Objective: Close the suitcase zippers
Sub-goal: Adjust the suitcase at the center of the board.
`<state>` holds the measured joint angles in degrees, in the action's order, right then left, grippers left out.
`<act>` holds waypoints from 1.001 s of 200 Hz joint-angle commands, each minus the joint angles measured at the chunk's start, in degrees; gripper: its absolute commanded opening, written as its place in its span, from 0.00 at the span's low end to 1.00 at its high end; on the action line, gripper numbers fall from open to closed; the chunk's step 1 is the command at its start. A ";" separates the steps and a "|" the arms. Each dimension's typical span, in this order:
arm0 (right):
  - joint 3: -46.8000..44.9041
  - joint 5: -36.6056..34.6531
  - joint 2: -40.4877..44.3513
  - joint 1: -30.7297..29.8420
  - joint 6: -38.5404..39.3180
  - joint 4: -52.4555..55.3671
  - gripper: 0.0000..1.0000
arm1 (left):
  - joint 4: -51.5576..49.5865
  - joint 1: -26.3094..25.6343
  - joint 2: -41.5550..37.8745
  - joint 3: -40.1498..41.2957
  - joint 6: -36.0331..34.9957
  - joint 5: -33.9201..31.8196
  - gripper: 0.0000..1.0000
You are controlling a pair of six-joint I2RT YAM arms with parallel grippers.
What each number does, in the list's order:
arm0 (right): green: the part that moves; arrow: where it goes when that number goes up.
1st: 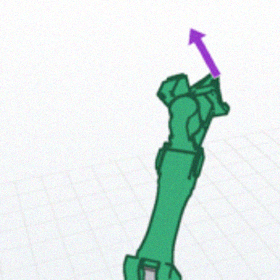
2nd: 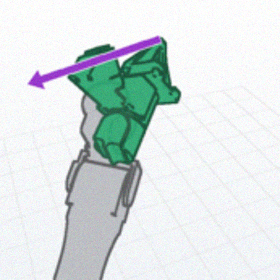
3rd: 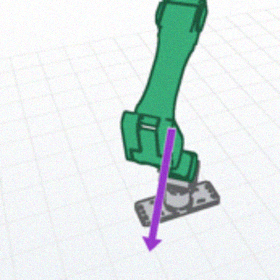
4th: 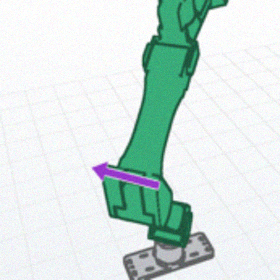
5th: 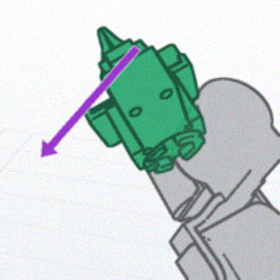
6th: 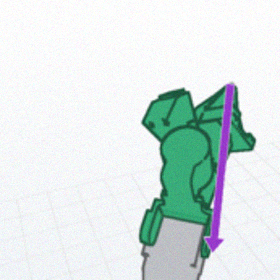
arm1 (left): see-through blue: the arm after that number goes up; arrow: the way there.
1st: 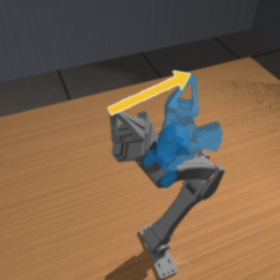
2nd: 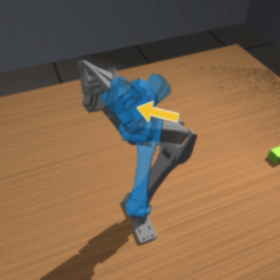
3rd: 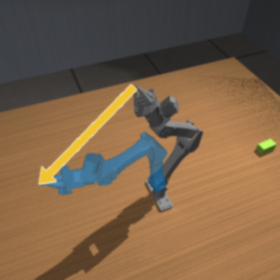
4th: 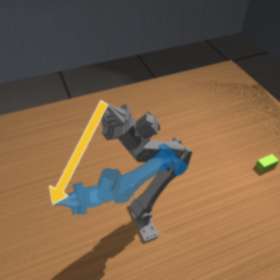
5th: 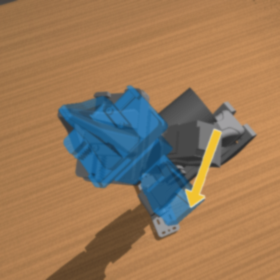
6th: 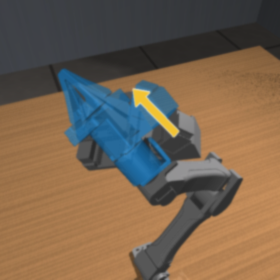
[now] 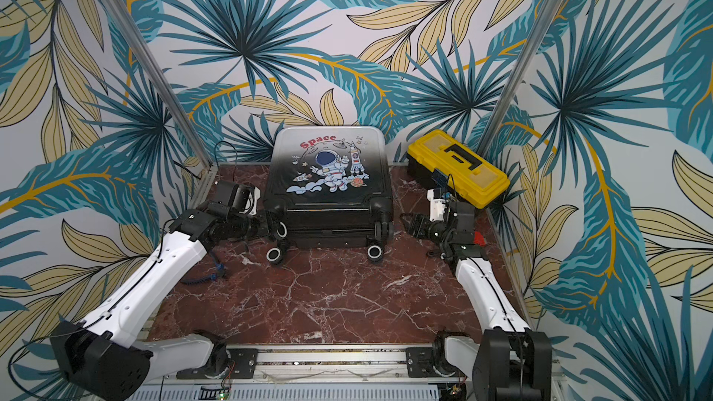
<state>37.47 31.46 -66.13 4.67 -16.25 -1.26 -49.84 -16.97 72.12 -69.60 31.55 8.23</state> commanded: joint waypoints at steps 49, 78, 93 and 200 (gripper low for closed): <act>-15.24 10.30 -9.34 -0.78 -16.62 -42.87 0.63 | 4.61 3.08 6.32 -8.11 -6.95 4.50 0.41; -14.28 13.28 -16.38 -1.23 -11.99 -48.78 0.60 | 3.56 3.35 8.70 -10.05 -9.14 4.99 0.42; -13.46 13.15 -18.42 -1.37 -10.99 -48.47 0.60 | 3.15 3.44 9.71 -11.07 -10.35 5.15 0.42; -10.45 16.26 -31.97 -3.12 -12.14 -69.67 0.53 | -0.91 7.65 16.51 -18.01 -18.71 5.77 0.42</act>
<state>26.06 46.52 -96.53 2.28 -29.36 -65.23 -55.77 -10.79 87.46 -84.55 15.66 13.15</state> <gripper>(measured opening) 0.546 0.470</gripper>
